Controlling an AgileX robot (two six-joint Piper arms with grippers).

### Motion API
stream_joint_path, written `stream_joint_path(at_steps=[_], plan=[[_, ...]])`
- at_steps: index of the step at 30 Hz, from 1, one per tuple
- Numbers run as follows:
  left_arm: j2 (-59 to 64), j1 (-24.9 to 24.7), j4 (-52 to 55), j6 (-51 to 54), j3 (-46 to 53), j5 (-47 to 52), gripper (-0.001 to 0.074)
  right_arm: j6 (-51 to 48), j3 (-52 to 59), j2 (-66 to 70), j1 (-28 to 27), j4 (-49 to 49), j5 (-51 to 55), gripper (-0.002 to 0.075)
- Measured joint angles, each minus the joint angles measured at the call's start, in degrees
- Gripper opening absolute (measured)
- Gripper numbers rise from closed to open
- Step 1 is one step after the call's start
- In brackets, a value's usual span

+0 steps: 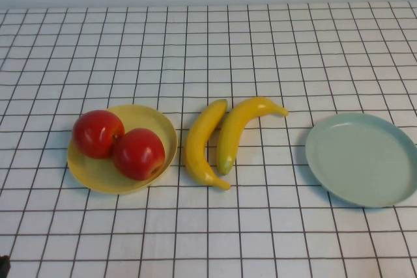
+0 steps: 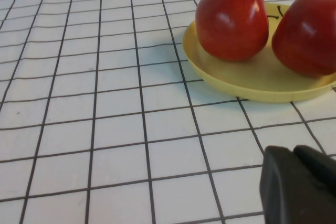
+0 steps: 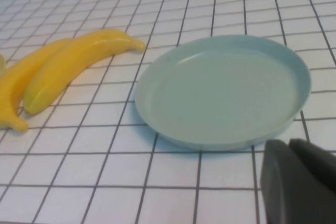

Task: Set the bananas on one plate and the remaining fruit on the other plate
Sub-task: Put another type of fruit in the right plate

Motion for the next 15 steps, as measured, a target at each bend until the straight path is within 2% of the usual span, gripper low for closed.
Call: stream_joint_path(at_steps=[3,10,15], plan=[[0.0,0.0,0.0,0.0,0.0,0.0,-0.0004,0.0,-1.7,0.0,0.0,1.3,-0.1,-0.0017],[0.0,0.0,0.0,0.0,0.0,0.0,-0.0004,0.0,-23.6,1.3,0.0,1.6,17.6,-0.0017],[0.0,0.0,0.0,0.0,0.0,0.0,-0.0004,0.0,-29.2,8.2,0.0,1.6,21.2,-0.0017]])
